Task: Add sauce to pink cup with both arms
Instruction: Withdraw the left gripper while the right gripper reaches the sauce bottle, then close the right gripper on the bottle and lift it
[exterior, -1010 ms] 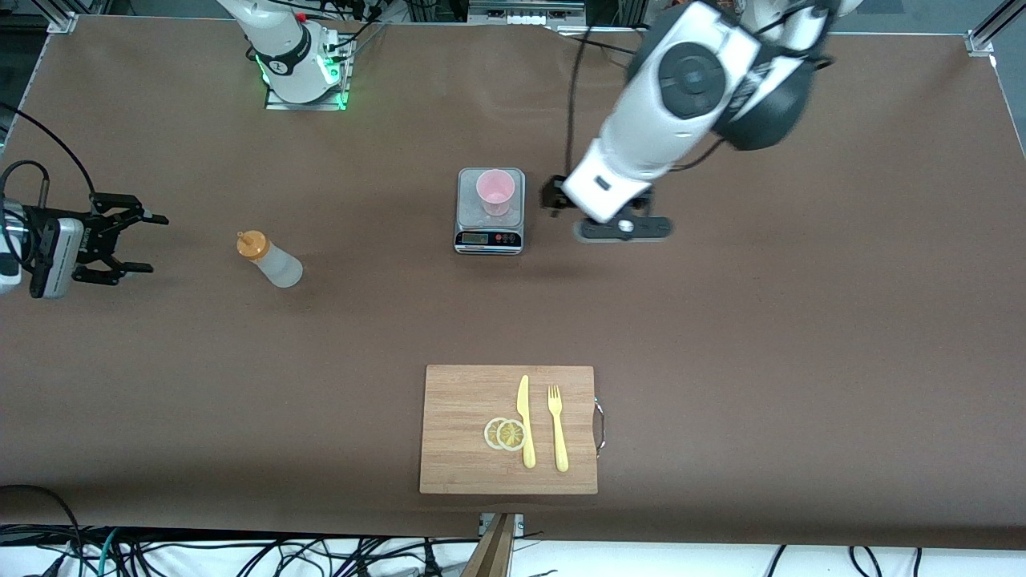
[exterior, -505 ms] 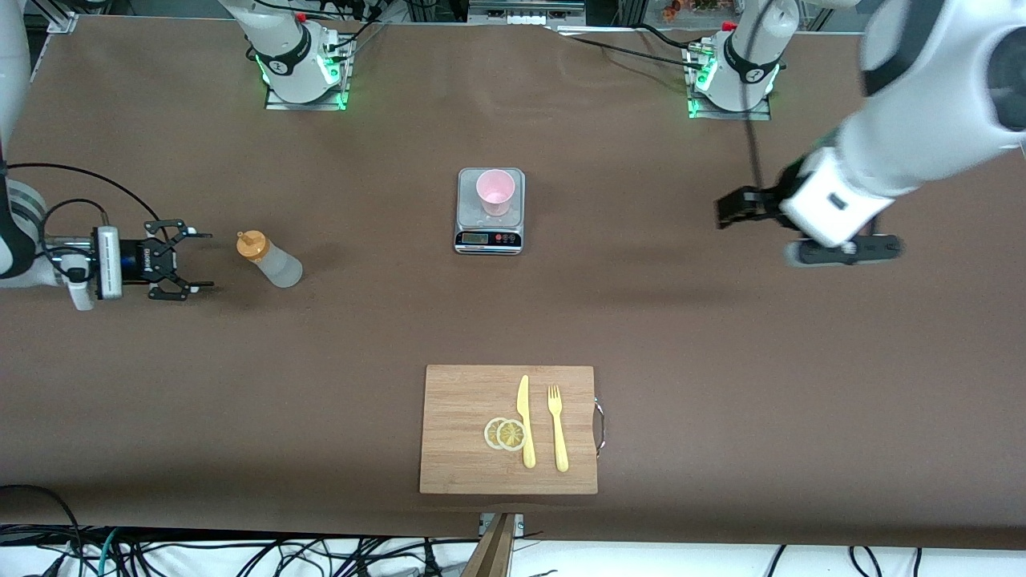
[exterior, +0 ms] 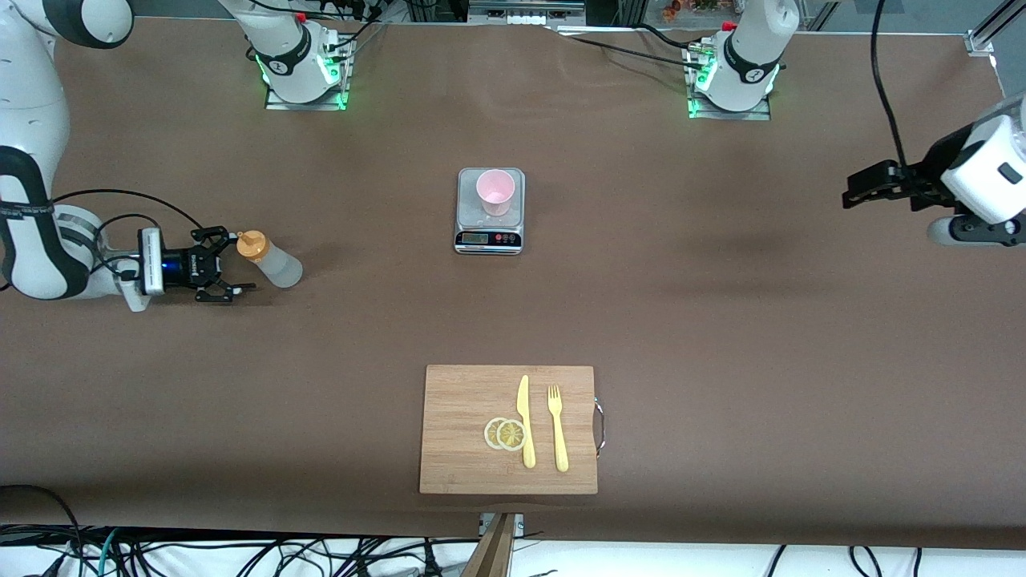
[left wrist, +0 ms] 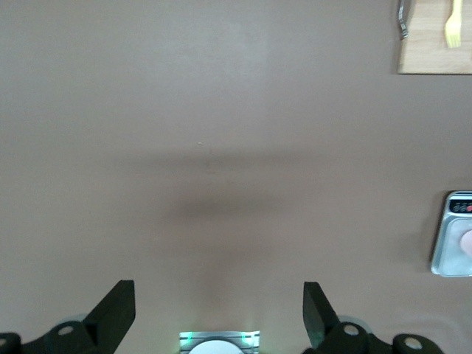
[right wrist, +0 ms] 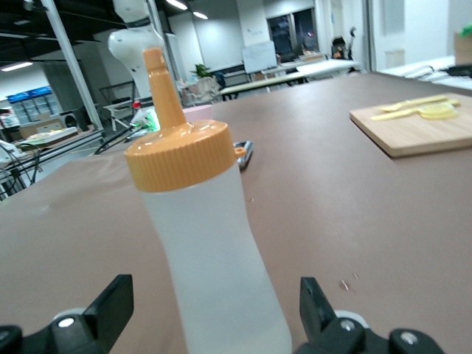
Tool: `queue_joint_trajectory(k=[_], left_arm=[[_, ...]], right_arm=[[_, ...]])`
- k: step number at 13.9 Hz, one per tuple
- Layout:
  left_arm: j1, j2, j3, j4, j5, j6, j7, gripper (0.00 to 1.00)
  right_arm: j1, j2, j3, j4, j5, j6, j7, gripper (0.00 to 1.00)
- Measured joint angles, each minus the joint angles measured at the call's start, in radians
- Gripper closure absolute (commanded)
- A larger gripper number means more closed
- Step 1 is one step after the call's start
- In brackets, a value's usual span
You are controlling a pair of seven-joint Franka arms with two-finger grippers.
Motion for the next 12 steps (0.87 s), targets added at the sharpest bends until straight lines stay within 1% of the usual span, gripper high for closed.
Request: queue_joint_trajectory(k=[3,5,6,7,8,9,12], left_arm=[[0.056,0.002,-0.026,-0.006,0.004,-0.011,0.064,0.0],[0.096,0.003,-0.091,-0.017,0.005,-0.015,0.066,0.0],[0.112,0.003,-0.124,-0.023,0.01,-0.019,0.066,0.0],[0.117,0.003,-0.14,-0.027,0.016,-0.025,0.066,0.0],[0.118,0.003,-0.146,-0.03,0.02,-0.03,0.066,0.0],[0.119,0.004,-0.147,-0.032,0.022,-0.034,0.066,0.0],[0.127,0.015,-0.147,-0.033,0.022,-0.037,0.067,0.0]], right_arm=[[0.001,0.024,0.047,0.001,0.001,-0.001,-0.02,0.0],[0.003,0.027,0.072,0.001,0.001,-0.001,-0.02,0.0],[0.006,0.027,0.079,0.002,0.001,-0.001,-0.02,0.1],[0.011,0.027,0.083,0.002,0.001,-0.003,-0.02,0.48],[0.018,0.027,0.085,0.002,0.001,-0.005,-0.018,0.81],[0.026,0.027,0.085,0.002,0.0,-0.007,-0.013,1.0],[0.049,0.027,0.085,0.008,-0.011,-0.009,0.0,1.0]])
